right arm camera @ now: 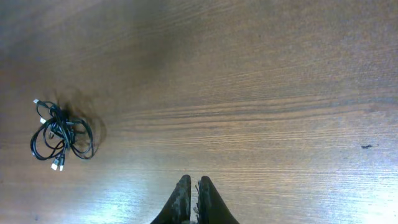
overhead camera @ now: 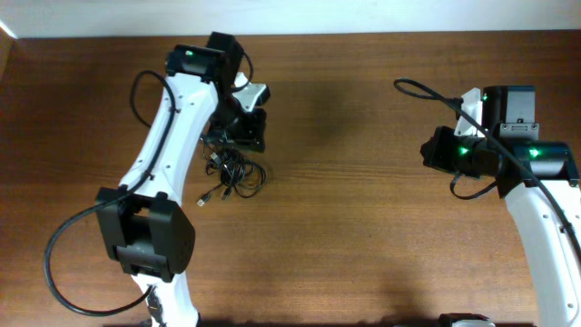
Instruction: Untangle cables
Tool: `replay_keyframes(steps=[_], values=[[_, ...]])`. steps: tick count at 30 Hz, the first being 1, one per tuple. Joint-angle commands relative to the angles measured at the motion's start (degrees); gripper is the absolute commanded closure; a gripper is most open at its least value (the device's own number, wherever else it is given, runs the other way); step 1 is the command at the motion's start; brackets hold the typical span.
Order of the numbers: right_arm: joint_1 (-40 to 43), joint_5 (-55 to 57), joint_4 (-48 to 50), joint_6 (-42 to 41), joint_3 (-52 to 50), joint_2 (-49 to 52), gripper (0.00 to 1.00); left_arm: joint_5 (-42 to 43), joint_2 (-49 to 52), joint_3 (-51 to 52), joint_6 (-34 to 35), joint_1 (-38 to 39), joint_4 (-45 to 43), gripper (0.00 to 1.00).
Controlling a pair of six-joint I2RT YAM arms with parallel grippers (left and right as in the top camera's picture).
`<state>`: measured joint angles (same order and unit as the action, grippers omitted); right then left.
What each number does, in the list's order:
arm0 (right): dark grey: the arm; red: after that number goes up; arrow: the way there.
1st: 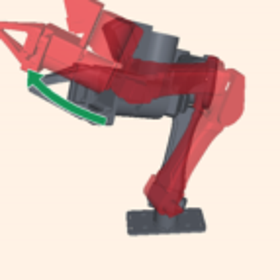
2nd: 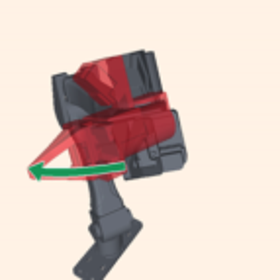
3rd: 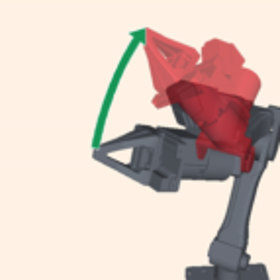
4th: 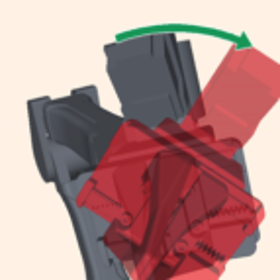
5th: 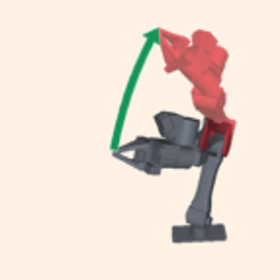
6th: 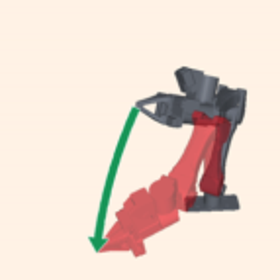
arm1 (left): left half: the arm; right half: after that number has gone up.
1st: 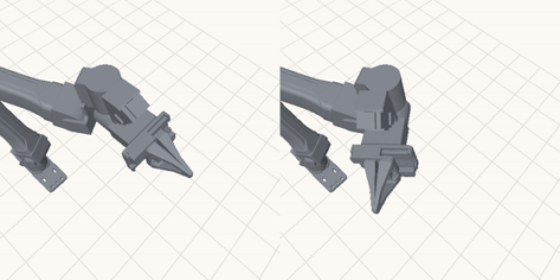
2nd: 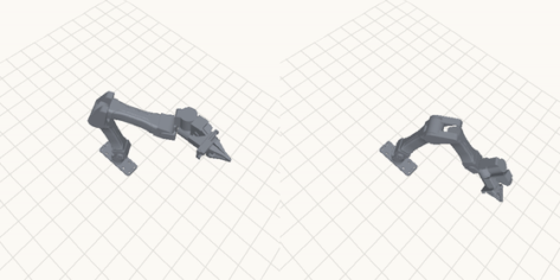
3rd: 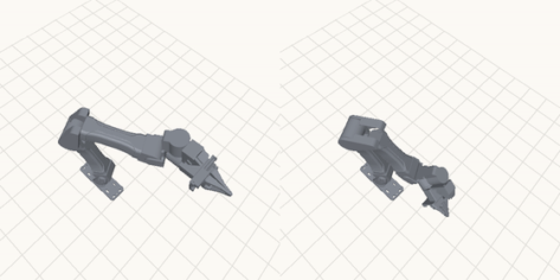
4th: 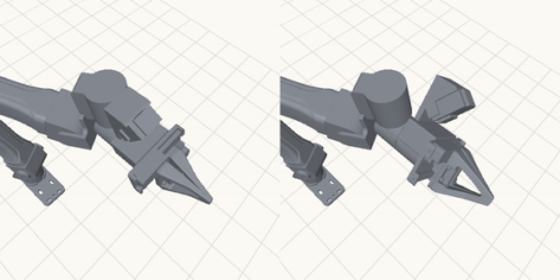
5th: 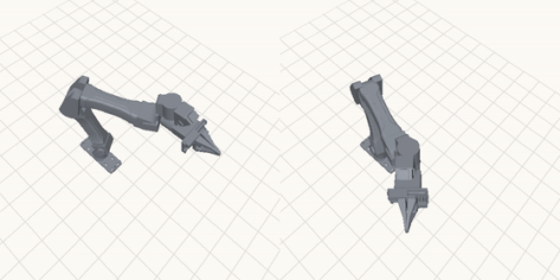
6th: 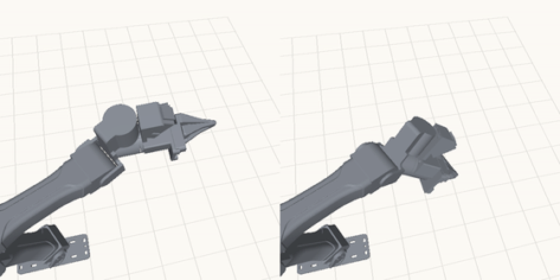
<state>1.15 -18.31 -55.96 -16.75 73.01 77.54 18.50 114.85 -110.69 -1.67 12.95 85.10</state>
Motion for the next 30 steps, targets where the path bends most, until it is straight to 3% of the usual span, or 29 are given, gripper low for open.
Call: replay_keyframes(steps=[1, 3, 7, 14, 19, 26, 28, 30], values=[[0.0, -0.7, -0.7, 0.0, 0.4, -0.6, 0.78, -26.8, -1.2, -0.9, 17.1, -2.4, 2.3, 0.54], [0.0, -0.7, -0.9, 0.0, 0.4, -0.3, 0.69, -20.7, -1.2, 1.0, 17.0, -6.7, -1.0, 0.58], [0.0, -0.7, -0.9, 0.0, 0.4, 1.4, 0.64, -10.3, -1.1, 12.9, 9.1, -9.0, -11.4, 0.63], [0.0, -0.7, -1.3, 0.0, 0.4, 2.0, 0.63, -9.3, -1.1, 27.5, 9.8, -8.9, -34.9, 0.67], [0.0, -0.5, -1.3, 0.0, 0.4, 2.0, 0.63, -15.3, -1.1, 28.7, 14.5, -8.9, -36.5, 0.73], [0.0, -0.5, -1.3, 0.0, 0.4, 2.0, 0.63, -10.4, -1.1, 36.2, 14.5, -8.4, -46.1, 0.69], [0.0, -0.5, -1.3, 0.0, 0.4, 2.0, 0.63, -7.3, -1.1, 37.1, 14.5, -7.5, -46.1, 0.81], [0.0, -0.5, -1.5, 0.0, 0.4, 2.0, 0.63, -6.9, -1.1, 38.5, 14.5, -5.2, -45.8, 0.81]])
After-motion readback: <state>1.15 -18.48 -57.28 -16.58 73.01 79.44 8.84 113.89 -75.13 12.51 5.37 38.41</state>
